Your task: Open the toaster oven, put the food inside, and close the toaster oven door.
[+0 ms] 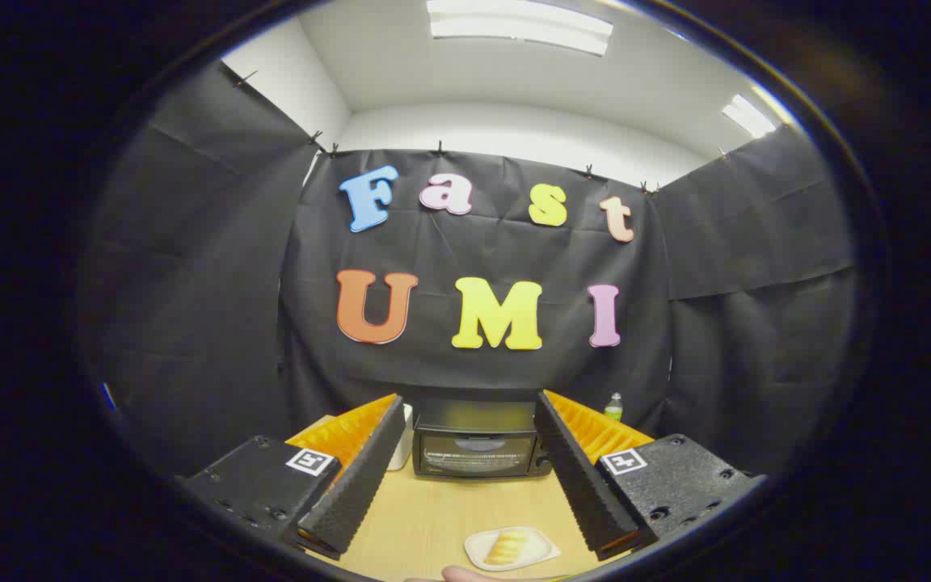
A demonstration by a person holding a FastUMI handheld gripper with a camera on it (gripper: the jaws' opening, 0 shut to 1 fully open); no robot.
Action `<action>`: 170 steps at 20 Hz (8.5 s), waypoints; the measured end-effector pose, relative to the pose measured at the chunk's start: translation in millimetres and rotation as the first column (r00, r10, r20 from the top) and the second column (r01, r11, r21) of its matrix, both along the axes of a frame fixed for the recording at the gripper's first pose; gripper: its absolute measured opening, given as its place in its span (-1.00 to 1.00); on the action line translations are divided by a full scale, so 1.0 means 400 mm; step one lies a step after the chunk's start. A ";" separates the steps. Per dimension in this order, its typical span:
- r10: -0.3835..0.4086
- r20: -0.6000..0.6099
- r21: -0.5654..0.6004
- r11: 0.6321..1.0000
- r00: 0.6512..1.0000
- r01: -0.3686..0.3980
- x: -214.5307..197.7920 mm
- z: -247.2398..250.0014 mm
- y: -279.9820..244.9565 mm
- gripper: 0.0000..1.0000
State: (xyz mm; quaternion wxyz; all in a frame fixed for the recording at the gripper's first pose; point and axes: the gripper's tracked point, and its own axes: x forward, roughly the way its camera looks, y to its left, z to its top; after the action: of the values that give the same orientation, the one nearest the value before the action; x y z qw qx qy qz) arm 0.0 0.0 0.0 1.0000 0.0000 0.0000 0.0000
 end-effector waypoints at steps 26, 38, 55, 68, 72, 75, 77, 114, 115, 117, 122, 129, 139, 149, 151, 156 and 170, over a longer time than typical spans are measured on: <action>0.027 -0.060 0.047 0.999 0.998 -0.025 0.056 -0.065 -0.032 1.00; 0.160 -0.080 0.162 0.976 0.984 -0.146 0.386 -0.116 -0.126 1.00; 0.101 -0.270 0.116 0.991 0.958 -0.072 0.843 -0.533 -0.086 1.00; 0.060 -0.284 0.075 0.996 0.957 -0.040 0.849 -0.642 -0.081 1.00; 0.063 -0.279 0.077 0.996 0.958 -0.043 0.768 -0.655 -0.082 1.00; 0.080 -0.312 0.089 0.995 0.947 -0.054 0.712 -0.682 -0.083 1.00; 0.090 -0.332 0.098 0.993 0.939 -0.061 0.670 -0.698 -0.083 1.00; 0.071 -0.570 0.134 0.991 0.818 0.008 0.148 -0.780 -0.191 1.00; 0.070 -0.584 0.137 0.990 0.808 0.014 0.143 -0.798 -0.190 1.00; 0.063 -0.616 0.142 0.989 0.785 0.032 0.132 -0.843 -0.195 1.00; 0.056 -0.693 0.152 0.986 0.719 0.069 0.101 -0.954 -0.190 0.98; 0.060 -0.729 0.163 0.983 0.682 0.088 0.095 -0.994 -0.186 0.89; 0.065 -0.719 0.210 0.969 0.692 0.127 0.098 -0.985 -0.188 -0.17; 0.115 -0.605 0.315 0.943 0.788 0.104 0.210 -0.791 -0.166 -0.26; 0.139 -0.579 0.353 0.931 0.804 0.093 0.267 -0.761 -0.152 -0.26; 0.203 -0.502 0.476 0.877 0.841 0.072 0.454 -0.700 -0.103 -0.27; 0.033 -0.535 0.462 0.848 0.844 0.260 0.892 -0.879 -0.114 -0.27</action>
State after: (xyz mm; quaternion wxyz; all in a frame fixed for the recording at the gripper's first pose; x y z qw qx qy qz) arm 356.8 -45.7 -351.6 0.9218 0.2688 0.2723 -0.0616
